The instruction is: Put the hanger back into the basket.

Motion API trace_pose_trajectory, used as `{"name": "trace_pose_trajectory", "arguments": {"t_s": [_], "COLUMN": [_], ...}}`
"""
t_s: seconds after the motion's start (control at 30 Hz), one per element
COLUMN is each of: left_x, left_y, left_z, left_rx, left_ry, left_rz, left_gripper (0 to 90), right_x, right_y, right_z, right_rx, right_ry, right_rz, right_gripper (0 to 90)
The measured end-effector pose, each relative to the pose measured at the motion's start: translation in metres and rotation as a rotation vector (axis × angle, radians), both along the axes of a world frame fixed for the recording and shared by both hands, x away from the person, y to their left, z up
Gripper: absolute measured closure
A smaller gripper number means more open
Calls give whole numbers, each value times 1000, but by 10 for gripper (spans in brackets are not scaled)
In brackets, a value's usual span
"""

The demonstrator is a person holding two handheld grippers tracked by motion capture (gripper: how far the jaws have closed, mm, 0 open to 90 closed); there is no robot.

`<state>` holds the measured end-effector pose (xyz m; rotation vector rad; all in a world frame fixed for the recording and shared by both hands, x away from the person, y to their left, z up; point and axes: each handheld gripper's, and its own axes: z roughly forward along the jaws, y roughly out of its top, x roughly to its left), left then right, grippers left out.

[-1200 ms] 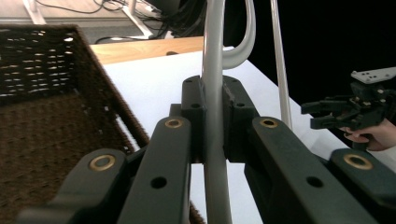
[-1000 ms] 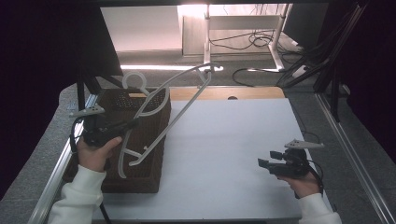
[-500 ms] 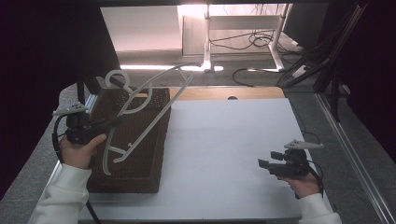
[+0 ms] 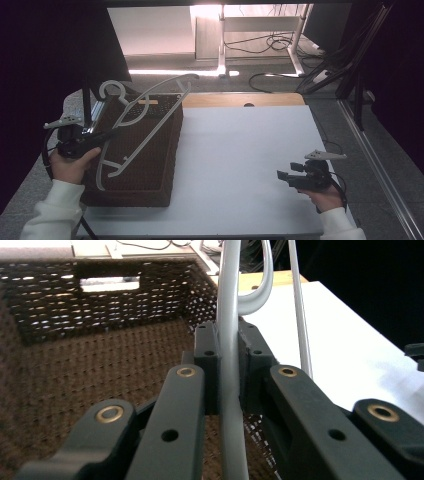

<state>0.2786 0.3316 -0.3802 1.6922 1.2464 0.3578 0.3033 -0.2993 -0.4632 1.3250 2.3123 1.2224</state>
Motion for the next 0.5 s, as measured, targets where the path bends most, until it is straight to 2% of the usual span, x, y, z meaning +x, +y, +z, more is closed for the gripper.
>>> {"name": "trace_pose_trajectory", "arguments": {"t_s": [0.37, 0.5], "left_x": [2, 7], "left_y": [18, 23], "left_z": [-7, -9], "left_rx": [41, 71], "left_ry": [11, 17], "left_rz": [34, 37], "left_gripper": [822, 822], "right_x": [0, 1], "right_y": [0, 0], "right_z": [-1, -1], "right_rx": [-6, -9], "right_ry": [5, 6], "right_rz": [-1, -1], "right_gripper": [309, 308]}}
